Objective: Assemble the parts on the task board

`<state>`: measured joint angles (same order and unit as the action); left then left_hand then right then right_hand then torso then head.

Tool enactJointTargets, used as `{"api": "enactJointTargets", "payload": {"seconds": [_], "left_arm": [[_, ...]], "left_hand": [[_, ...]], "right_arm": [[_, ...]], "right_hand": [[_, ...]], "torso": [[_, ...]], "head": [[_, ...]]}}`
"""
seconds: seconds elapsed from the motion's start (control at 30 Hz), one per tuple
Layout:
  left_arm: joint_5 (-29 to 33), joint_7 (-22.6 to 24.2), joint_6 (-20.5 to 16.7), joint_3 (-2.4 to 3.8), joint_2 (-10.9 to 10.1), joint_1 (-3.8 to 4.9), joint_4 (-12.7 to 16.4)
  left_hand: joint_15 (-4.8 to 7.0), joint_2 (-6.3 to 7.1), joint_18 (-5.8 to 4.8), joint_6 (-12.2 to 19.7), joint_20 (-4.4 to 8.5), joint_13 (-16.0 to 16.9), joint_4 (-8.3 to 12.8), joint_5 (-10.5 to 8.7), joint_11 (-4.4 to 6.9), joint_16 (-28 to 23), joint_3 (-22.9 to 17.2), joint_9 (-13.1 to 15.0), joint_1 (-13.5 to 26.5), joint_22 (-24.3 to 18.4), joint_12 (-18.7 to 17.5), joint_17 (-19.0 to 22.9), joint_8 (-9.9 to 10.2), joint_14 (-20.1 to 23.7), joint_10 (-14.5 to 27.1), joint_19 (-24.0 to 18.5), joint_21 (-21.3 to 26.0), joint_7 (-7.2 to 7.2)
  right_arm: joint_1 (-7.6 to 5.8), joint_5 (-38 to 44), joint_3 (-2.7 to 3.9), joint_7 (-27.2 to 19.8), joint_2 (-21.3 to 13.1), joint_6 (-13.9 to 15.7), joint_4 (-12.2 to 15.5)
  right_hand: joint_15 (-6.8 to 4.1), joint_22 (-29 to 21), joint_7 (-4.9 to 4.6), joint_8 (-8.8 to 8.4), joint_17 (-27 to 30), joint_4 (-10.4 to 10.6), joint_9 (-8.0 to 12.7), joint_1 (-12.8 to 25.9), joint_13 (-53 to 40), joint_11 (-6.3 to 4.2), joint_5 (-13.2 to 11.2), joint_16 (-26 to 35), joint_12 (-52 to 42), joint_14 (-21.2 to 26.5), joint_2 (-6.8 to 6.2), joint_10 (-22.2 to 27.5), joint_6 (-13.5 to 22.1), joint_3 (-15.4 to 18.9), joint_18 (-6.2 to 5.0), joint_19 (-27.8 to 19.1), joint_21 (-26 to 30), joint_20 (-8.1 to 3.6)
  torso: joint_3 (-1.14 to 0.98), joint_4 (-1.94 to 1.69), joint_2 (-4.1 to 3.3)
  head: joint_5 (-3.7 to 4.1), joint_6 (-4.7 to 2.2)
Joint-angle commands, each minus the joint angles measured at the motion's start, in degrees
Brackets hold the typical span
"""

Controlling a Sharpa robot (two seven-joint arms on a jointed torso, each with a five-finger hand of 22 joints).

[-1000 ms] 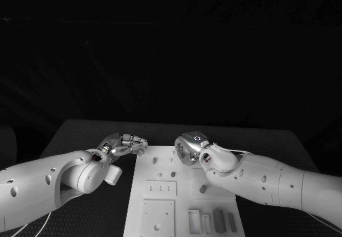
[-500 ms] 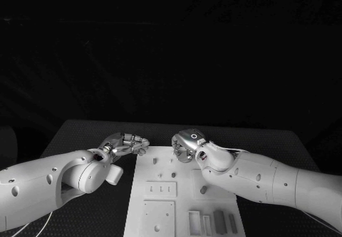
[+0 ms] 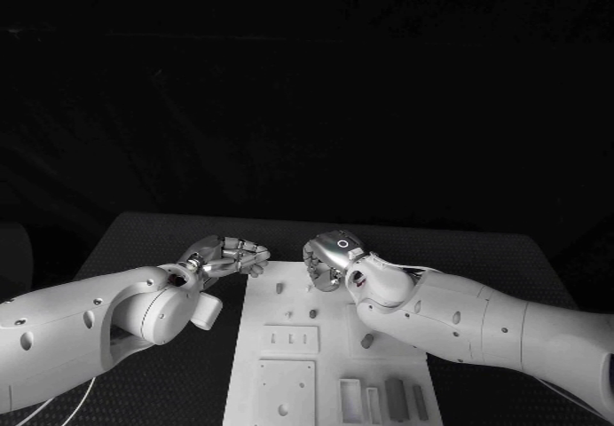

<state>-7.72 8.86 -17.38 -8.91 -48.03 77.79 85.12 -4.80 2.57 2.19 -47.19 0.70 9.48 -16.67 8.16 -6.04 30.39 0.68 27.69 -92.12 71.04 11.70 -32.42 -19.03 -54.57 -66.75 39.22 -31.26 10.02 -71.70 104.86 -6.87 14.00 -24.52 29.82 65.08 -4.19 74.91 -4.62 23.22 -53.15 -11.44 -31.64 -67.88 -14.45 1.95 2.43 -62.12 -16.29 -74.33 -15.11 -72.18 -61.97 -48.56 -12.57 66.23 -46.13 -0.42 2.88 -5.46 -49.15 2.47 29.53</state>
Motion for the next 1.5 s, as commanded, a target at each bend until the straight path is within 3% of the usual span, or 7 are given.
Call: {"api": "enactJointTargets", "payload": {"seconds": [0.03,0.2,0.53,0.87,1.5], "left_arm": [[0.2,0.3,0.0,0.04,0.1,0.19,0.3],[0.2,0.3,0.1,0.04,0.0,0.24,0.3],[0.2,0.3,0.1,0.03,-0.1,0.28,0.4],[0.2,0.5,-0.6,0.03,-0.2,0.28,0.4],[0.3,0.7,-0.6,0.05,-0.2,0.42,0.5]], "left_hand": [[0.02,0.13,0.14,-0.2,0.22,0.1,0.0,-0.31,-0.03,0.3,-0.1,-0.1,0.3,-0.1,-0.3,-0.1,0.3,-0.2,-0.3,0.3,-0.3,0.18],[0.02,0.16,0.14,-0.2,0.21,0.1,0.0,-0.31,-0.03,0.3,-0.1,-0.1,0.3,-0.1,-0.4,-0.1,0.3,-0.2,-0.3,0.3,-0.3,0.18],[0.02,0.20,0.13,-0.2,0.21,0.1,0.0,-0.32,-0.04,0.3,-0.1,-0.1,0.3,-0.1,-0.4,-0.1,0.4,-0.2,-0.3,0.3,-0.3,0.19],[0.02,0.32,0.14,-0.1,0.22,0.1,0.0,-0.31,-0.06,0.3,-0.2,-0.1,0.3,-0.1,-0.5,-0.1,0.5,-0.2,-0.2,0.3,-0.3,0.22],[0.03,0.34,0.15,-0.1,0.22,0.2,0.0,-0.28,-0.06,0.3,-0.3,-0.1,0.3,-0.2,-0.5,-0.2,0.6,-0.2,-0.3,0.3,-0.4,0.26]], "right_arm": [[-0.02,0.7,0.01,0.1,0.2,-0.8,-0.1],[-0.02,1.0,0.01,0.8,0.2,-1.0,-0.2],[-0.02,1.2,0.01,1.2,0.1,-2.6,-0.1],[-0.02,1.1,0.00,0.7,0.2,-4.1,0.1],[0.00,0.8,-0.06,0.3,1.0,-5.3,-0.9]], "right_hand": [[-0.23,0.8,0.03,0.02,0.1,0.5,-0.1,-0.4,0.0,-0.01,0.3,-0.2,-0.1,-0.1,-0.12,-0.4,-0.4,-0.8,-2.43,0.1,-0.3,-0.24],[-0.23,0.8,0.02,-0.02,0.1,0.5,-0.1,-0.5,0.0,-0.01,0.3,-0.2,-0.1,-0.1,-0.08,-0.4,-0.4,-0.9,-2.43,0.1,-0.3,-0.25],[-0.23,0.8,0.02,-0.07,0.1,0.5,-0.2,-0.5,0.1,-0.01,0.3,-0.2,0.0,-0.1,-0.09,-0.4,-0.4,-0.9,-2.43,0.1,-0.3,-0.27],[-0.22,0.8,0.02,-0.10,0.1,0.5,-0.2,-0.6,0.1,0.00,0.3,-0.2,0.0,-0.1,-0.10,-0.4,-0.4,-1.0,-2.43,0.1,-0.2,-0.27],[-0.18,0.8,-0.02,-0.22,0.2,0.5,-0.3,-0.5,0.2,0.04,0.3,-0.2,0.2,0.0,0.07,-0.4,-0.3,-0.9,-2.43,0.0,-0.2,-0.25]], "torso": [[0.04,-0.08,-0.13],[-0.02,0.08,-0.09],[-0.03,0.05,-0.18],[-0.08,0.14,-0.25],[0.03,0.17,-0.41]], "head": [[0.05,0.13],[-0.07,0.28],[-0.18,0.95],[-0.48,1.07],[-0.61,1.32]]}}
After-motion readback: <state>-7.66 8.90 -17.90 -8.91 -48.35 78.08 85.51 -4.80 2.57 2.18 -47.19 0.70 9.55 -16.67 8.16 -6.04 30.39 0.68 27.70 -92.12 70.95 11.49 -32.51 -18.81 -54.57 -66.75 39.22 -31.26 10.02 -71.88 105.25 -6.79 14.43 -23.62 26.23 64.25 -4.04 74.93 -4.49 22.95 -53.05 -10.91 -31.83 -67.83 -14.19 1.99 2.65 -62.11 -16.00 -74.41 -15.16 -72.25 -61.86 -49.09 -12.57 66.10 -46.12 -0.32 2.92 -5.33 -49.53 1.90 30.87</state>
